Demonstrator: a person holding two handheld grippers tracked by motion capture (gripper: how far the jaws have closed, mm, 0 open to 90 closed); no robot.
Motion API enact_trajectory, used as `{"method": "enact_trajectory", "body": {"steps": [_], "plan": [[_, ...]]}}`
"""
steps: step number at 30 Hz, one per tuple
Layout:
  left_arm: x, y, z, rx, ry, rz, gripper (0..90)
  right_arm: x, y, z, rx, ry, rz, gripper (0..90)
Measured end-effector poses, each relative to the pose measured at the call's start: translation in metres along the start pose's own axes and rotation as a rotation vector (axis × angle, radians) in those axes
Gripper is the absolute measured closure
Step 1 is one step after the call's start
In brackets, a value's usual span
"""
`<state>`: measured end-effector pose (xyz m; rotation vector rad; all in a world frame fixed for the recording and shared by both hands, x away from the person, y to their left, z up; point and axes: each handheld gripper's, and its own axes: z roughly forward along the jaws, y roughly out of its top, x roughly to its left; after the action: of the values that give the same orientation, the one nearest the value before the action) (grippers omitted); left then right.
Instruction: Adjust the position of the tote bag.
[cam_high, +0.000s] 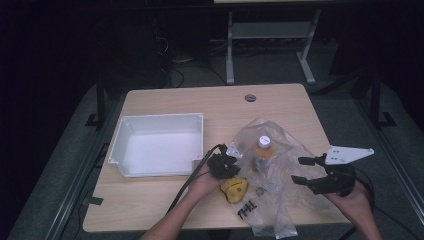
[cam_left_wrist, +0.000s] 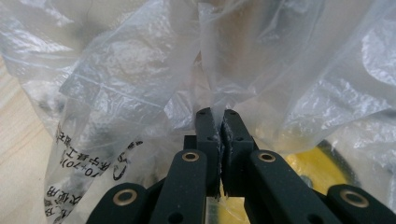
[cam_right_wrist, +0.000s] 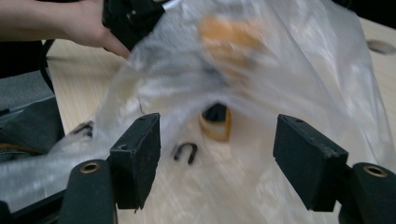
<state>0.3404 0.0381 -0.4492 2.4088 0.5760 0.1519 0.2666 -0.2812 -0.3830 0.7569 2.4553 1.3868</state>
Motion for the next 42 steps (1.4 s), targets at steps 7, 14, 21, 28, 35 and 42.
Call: {"method": "enact_trajectory", "body": {"steps": [7, 14, 21, 28, 35, 42], "plan": [[0.002, 0.0, -0.003, -0.026, 0.0, -0.028, 84.9, -0.002, 0.026, 0.018, 0.049, -0.003, -0.038, 31.8], [0.004, -0.001, -0.011, -0.036, -0.002, -0.029, 80.7, -0.011, 0.034, 0.031, 0.061, -0.021, -0.022, 34.0], [0.005, 0.001, -0.032, -0.091, -0.018, -0.037, 61.2, -0.013, 0.031, 0.035, 0.077, -0.015, -0.002, 36.7], [0.001, 0.007, -0.063, -0.133, -0.057, 0.009, 44.4, -0.011, 0.02, 0.037, 0.057, 0.004, 0.008, 40.4], [-0.016, 0.017, -0.075, -0.17, -0.095, 0.052, 39.6, -0.01, 0.017, 0.034, 0.057, -0.003, 0.011, 40.1], [-0.044, 0.037, -0.075, -0.176, -0.112, 0.119, 39.5, -0.011, 0.009, 0.02, 0.033, -0.031, 0.021, 39.6]]}}
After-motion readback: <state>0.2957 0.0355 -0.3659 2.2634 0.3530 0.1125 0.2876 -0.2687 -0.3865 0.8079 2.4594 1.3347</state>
